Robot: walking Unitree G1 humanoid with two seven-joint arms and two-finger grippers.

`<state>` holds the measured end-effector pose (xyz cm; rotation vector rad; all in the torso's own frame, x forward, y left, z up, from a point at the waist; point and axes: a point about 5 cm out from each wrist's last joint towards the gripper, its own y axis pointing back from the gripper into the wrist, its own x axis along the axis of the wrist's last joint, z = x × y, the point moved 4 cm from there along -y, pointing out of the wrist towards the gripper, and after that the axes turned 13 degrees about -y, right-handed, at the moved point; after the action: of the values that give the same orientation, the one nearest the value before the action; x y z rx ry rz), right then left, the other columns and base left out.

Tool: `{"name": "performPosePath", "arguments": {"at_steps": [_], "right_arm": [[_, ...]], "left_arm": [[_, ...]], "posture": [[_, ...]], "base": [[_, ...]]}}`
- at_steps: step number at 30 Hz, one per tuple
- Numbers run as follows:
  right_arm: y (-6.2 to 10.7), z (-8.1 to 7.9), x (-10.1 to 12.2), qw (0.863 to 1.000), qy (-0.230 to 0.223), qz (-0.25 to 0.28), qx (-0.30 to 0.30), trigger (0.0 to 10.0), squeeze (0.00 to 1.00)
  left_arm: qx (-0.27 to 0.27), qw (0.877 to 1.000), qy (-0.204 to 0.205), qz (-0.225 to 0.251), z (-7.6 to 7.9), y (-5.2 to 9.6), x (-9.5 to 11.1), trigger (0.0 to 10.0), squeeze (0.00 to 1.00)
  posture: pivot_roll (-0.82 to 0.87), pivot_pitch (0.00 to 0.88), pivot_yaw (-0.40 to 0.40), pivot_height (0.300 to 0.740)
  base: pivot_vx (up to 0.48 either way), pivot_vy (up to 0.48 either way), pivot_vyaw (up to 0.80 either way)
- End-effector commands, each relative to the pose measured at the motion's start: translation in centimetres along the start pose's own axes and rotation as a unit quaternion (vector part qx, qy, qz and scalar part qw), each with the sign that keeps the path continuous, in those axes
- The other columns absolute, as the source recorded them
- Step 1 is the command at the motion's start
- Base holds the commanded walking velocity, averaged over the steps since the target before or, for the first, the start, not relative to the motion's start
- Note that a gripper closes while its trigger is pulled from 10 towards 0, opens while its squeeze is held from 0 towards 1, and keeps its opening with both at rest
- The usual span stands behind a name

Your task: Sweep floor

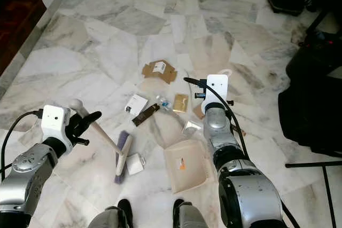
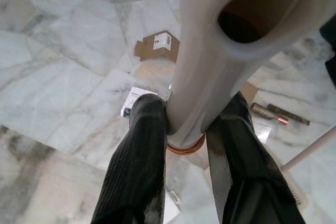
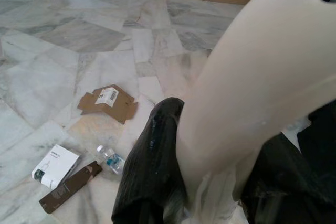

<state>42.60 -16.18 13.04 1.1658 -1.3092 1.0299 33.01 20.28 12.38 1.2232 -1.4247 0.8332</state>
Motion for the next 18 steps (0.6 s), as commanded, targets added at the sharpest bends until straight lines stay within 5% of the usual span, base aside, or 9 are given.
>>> {"name": "performPosePath", "arguments": {"at_steps": [1,5,9,18], "right_arm": [[0.2,-0.1,-0.9,1.000,0.004,-0.021,-0.001,10.0,0.00],[0.2,-0.1,-0.9,1.000,0.003,-0.021,-0.001,10.0,0.00],[0.2,-0.2,-0.9,1.000,0.001,-0.022,-0.001,10.0,0.00],[0.1,-0.3,-0.8,1.000,-0.003,-0.019,-0.001,10.0,0.00]], "left_arm": [[-0.045,0.997,0.044,-0.036,1.6,0.3,-1.9,10.0,0.00],[-0.050,0.996,0.061,-0.044,1.7,0.4,-2.0,10.0,0.00],[-0.038,0.984,0.172,-0.017,1.3,0.0,-0.7,10.0,0.00],[-0.020,0.963,0.264,0.045,0.4,-0.8,1.8,10.0,0.00]], "posture": [[-0.07,0.310,-0.027,0.740],[-0.07,0.310,-0.025,0.740],[-0.07,0.308,-0.024,0.740],[-0.07,0.296,-0.022,0.740]], "base": [[0.000,0.000,0.00],[0.000,0.000,0.00],[0.000,0.000,0.00],[0.000,0.000,0.00]]}}
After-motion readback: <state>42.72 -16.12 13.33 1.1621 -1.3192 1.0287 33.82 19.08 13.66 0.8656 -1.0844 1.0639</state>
